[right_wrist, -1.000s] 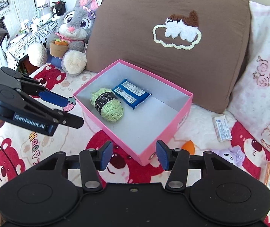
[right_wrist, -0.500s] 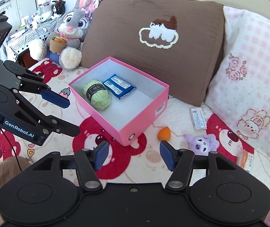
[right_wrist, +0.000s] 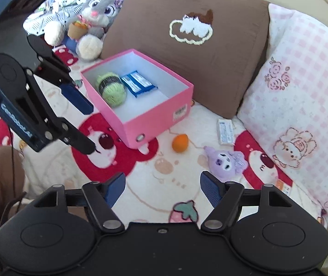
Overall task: Organize objects
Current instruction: 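Raise the left tool out of the box and move toward the purple plush, then lower the left tool onto the purple plush toy and close on it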
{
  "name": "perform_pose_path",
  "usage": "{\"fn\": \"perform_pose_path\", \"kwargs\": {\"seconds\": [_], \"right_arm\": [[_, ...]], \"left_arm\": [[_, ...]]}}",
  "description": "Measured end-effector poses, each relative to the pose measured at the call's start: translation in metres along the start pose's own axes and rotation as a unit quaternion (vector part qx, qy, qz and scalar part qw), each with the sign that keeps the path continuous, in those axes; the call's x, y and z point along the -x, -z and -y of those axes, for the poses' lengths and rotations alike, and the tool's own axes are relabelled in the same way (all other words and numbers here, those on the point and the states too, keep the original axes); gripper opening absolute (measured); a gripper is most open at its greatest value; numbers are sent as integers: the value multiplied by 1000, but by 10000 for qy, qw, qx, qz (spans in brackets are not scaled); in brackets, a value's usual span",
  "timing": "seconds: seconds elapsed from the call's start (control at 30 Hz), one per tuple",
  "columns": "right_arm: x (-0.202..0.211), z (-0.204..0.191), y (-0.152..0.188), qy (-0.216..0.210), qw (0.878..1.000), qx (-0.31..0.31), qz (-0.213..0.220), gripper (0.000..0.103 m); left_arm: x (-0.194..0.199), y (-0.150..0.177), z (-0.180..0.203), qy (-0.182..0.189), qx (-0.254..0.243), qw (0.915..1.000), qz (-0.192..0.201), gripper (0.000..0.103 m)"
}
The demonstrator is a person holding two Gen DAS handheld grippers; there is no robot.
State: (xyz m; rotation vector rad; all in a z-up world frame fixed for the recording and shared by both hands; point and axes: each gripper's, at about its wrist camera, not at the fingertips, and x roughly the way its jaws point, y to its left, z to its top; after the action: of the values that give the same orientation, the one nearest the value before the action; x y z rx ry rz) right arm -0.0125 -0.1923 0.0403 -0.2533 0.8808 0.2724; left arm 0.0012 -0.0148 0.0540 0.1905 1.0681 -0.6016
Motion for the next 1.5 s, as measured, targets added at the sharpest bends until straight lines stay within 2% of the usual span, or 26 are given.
{"fn": "perform_pose_path", "kwargs": {"seconds": [0.1,0.23,0.33,0.43,0.5,0.57,0.83,0.97,1.13,1.2,1.3,1.5], "right_arm": [[-3,11,8,15,9999,-110,25,77],[-9,21,17,186,9994,-151,234,83],[-19,27,19,130,9996,-237,4,83],[-22,29,20,117,9999,-115,-28,83],[-23,31,19,154,9999,-42,16,85],[-27,35,18,189,9997,13,125,90],[-62,57,9,258,9992,266,138,90],[-81,74,5,273,9989,288,229,90],[-113,93,8,261,9985,291,376,90],[-126,99,9,324,9981,239,456,89],[-145,96,6,978,9936,365,440,90],[-167,95,9,778,9936,604,547,90]], "left_arm": [[-10,-7,4,42,8,10000,-49,67],[-24,-21,6,66,109,9999,-18,69],[-36,-32,4,71,202,9998,-52,70],[-45,-42,2,149,300,9994,-77,70],[-51,-47,2,148,333,9993,-38,73],[-57,-52,0,161,427,9989,67,83],[-90,-65,-16,222,853,9961,93,89],[-104,-68,-22,222,863,9953,378,92],[-126,-73,-32,284,1307,9889,645,93],[-141,-75,-36,455,1457,9870,506,93],[-155,-78,-44,621,1684,9829,406,93],[-178,-88,-52,604,1819,9799,546,91]]}}
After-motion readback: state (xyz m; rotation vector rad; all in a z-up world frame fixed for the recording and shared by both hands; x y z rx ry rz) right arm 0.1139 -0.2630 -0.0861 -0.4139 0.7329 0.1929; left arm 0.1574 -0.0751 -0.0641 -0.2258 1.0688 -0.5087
